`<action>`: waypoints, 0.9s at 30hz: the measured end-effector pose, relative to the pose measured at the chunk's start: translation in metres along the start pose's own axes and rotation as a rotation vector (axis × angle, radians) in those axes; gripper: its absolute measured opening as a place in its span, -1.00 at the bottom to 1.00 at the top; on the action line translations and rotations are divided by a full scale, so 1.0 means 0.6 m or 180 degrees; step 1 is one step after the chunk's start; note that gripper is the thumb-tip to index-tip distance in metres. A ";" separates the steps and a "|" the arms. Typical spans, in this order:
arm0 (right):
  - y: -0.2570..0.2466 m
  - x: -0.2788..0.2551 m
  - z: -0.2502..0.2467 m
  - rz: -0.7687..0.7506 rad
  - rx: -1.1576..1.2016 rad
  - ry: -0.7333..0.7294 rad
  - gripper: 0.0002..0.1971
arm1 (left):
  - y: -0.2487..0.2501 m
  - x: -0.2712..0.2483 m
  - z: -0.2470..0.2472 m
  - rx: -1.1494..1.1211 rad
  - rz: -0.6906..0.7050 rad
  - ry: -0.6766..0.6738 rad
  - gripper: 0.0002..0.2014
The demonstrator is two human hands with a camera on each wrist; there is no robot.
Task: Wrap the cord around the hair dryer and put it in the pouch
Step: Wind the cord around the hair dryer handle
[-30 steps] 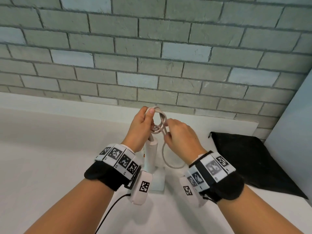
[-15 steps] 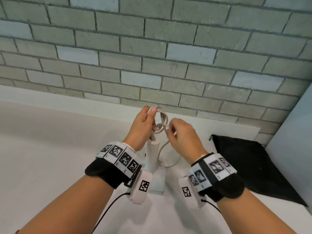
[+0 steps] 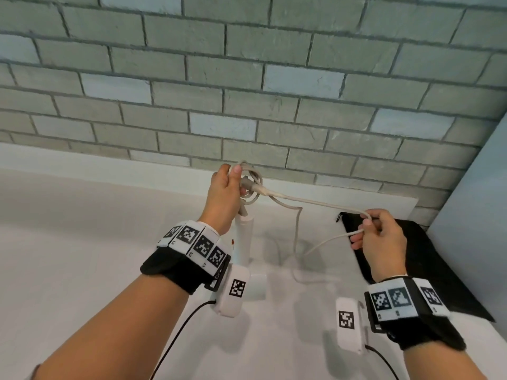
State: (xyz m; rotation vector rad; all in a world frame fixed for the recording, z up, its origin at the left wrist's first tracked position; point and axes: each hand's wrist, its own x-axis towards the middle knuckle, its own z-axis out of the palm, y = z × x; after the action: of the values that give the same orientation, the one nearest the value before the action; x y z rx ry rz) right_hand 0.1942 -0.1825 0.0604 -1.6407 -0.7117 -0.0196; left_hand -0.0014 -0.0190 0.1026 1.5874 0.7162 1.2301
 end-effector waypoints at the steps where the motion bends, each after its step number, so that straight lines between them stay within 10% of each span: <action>1: 0.001 0.000 0.000 0.0015 0.0022 0.0056 -0.85 | 0.000 0.002 0.001 0.0020 -0.0033 0.0028 -0.74; 7: -0.008 0.030 -0.035 -0.0184 0.0580 0.0423 -0.68 | 0.005 0.013 -0.033 -0.0223 -0.0236 0.0333 -0.78; 17: -0.047 -0.001 0.003 -0.1098 -0.2367 -0.1945 -0.44 | 0.014 -0.001 -0.016 -0.0445 -0.0168 -0.0131 -0.74; 20: -0.108 -0.021 0.029 -0.1685 -0.1590 -0.1294 -0.65 | 0.016 -0.009 -0.007 -0.0439 -0.0112 -0.0337 -0.73; 27: -0.137 -0.057 0.105 -0.0986 -0.1093 -0.2580 -0.77 | 0.013 -0.019 -0.006 -0.0676 -0.0167 -0.0504 -0.71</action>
State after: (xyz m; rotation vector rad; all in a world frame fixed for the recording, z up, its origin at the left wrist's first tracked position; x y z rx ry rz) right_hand 0.1054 -0.1383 0.1063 -1.8400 -1.6497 0.3340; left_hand -0.0090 -0.0307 0.1053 1.4621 0.5055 1.0905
